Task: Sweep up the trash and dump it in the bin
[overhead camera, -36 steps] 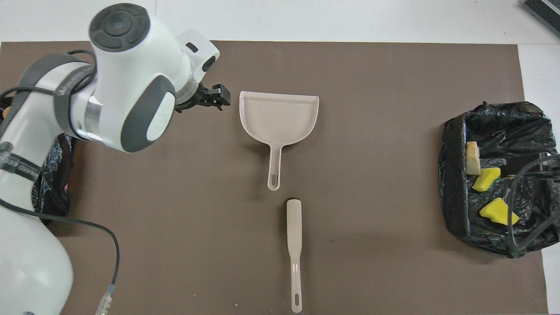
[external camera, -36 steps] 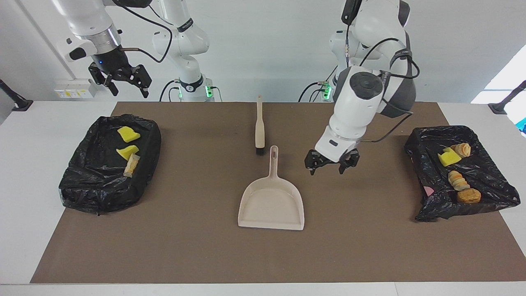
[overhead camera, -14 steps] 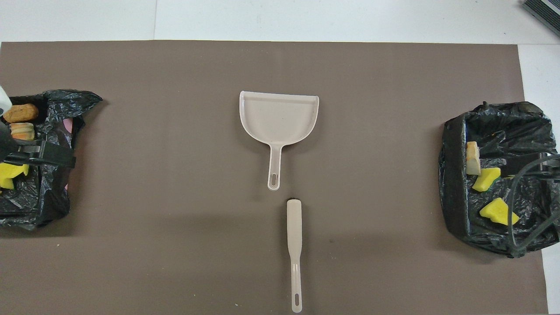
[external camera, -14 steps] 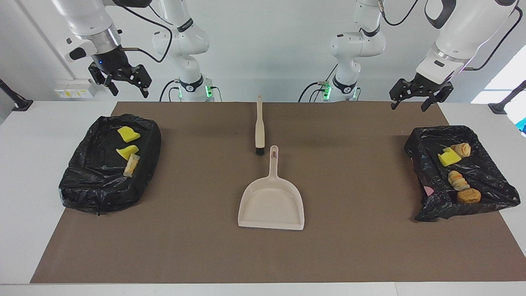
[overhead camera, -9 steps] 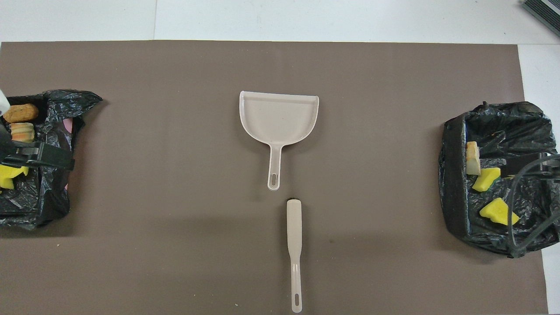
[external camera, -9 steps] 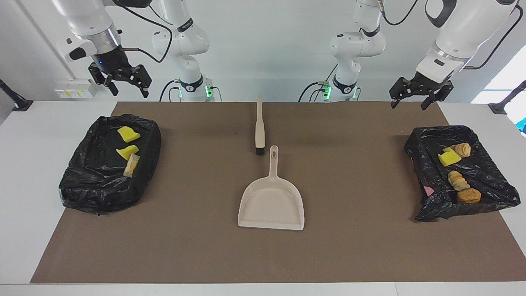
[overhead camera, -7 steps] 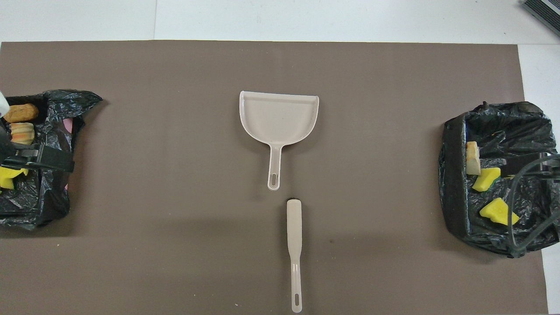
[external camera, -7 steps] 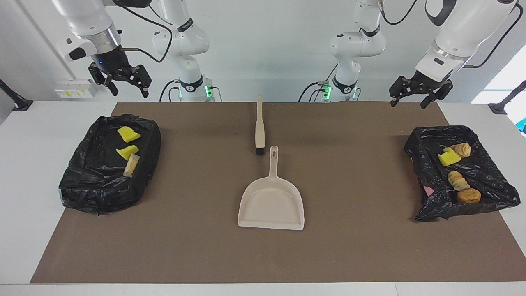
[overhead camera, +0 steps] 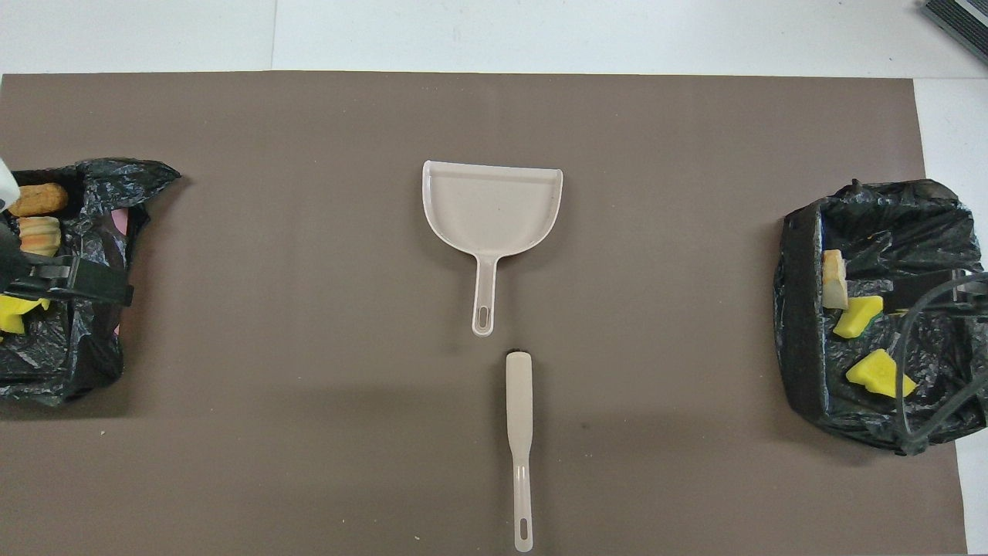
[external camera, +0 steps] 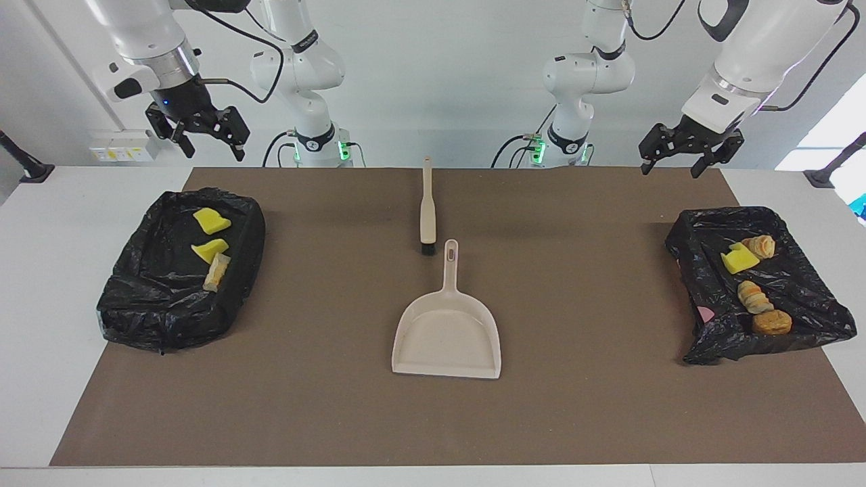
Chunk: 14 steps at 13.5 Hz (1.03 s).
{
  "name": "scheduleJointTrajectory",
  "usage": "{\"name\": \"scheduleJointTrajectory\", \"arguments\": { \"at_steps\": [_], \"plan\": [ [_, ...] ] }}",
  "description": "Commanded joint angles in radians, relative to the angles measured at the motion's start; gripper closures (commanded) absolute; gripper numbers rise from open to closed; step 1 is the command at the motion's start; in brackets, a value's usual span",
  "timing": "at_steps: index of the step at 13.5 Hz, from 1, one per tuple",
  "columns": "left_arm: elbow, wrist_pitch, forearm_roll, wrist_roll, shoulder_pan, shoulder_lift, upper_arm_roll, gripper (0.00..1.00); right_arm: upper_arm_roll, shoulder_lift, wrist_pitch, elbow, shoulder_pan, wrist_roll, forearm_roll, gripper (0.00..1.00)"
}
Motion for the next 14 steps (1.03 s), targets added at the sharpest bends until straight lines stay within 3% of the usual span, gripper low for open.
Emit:
{"name": "scheduleJointTrajectory", "arguments": {
  "at_steps": [1,14],
  "plan": [
    [0.009,-0.020,-0.014,0.014,-0.001,-0.007,0.003,0.00,0.002,-0.009,-0.015,-0.002,-0.003,-0.017,-0.010,0.00],
    [0.004,-0.022,-0.016,0.016,0.008,-0.012,0.001,0.00,0.002,-0.009,-0.015,-0.002,-0.003,-0.017,-0.010,0.00]
  ]
}}
